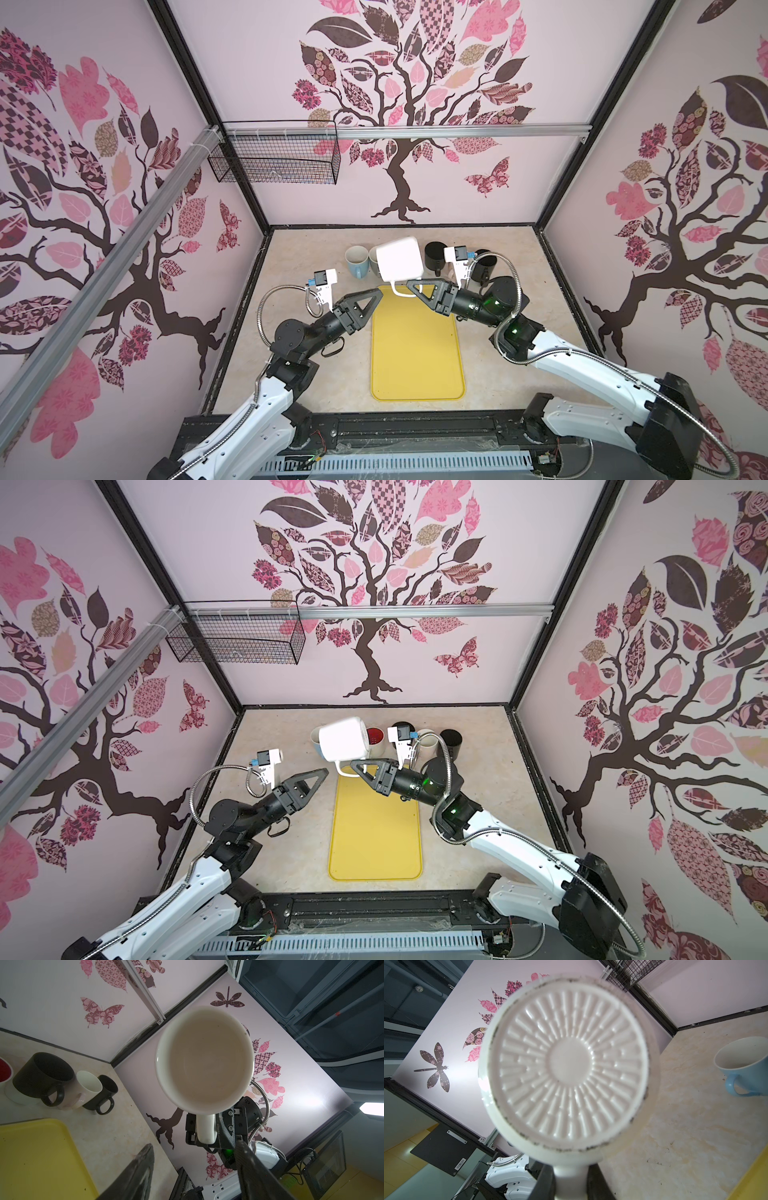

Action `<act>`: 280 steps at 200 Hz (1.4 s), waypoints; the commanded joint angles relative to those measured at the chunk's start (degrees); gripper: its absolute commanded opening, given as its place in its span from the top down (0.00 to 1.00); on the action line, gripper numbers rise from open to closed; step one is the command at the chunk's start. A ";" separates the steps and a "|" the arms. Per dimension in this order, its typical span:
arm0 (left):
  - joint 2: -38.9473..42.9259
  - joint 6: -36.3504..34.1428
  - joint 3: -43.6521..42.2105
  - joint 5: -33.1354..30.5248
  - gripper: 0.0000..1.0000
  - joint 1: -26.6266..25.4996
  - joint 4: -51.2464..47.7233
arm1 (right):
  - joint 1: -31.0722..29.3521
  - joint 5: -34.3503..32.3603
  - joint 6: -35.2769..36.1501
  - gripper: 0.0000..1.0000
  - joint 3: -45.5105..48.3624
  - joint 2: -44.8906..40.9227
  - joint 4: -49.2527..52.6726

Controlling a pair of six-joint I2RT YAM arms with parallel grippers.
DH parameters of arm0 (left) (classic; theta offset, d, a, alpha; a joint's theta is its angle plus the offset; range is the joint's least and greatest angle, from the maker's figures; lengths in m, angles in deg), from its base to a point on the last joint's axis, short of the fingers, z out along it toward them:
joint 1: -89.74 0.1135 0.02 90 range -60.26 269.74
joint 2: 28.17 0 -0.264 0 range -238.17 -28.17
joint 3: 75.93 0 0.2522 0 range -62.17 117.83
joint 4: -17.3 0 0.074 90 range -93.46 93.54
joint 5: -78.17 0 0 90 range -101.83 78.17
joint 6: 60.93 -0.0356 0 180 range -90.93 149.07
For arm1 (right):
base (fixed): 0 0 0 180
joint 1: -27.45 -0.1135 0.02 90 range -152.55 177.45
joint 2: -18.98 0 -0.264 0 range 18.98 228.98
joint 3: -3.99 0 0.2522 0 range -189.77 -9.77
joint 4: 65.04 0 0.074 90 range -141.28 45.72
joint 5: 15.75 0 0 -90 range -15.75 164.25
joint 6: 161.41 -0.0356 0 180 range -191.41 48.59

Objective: Turn the mug right side up
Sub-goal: 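Close the left gripper on the white mug's handle beside the right gripper, then carry the white mug away with the left gripper while the right withdraws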

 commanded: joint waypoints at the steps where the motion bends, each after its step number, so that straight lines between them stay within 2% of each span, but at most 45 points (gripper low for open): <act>1: -0.20 0.03 2.13 1.72 0.38 -0.26 2.38 | -0.52 0.98 -0.11 1.00 -1.78 1.02 -8.94; 177: -1.04 1.51 2.75 1.89 0.55 -0.43 4.48 | -5.78 3.48 0.66 1.00 -5.25 7.40 -11.25; 224: -1.25 1.75 2.57 1.88 0.68 -0.35 4.57 | -6.68 3.71 0.93 1.00 -5.71 8.34 -11.66; 280: -1.15 1.95 2.83 1.57 0.75 -0.38 4.59 | -7.03 4.47 1.03 1.00 -5.83 9.08 -11.71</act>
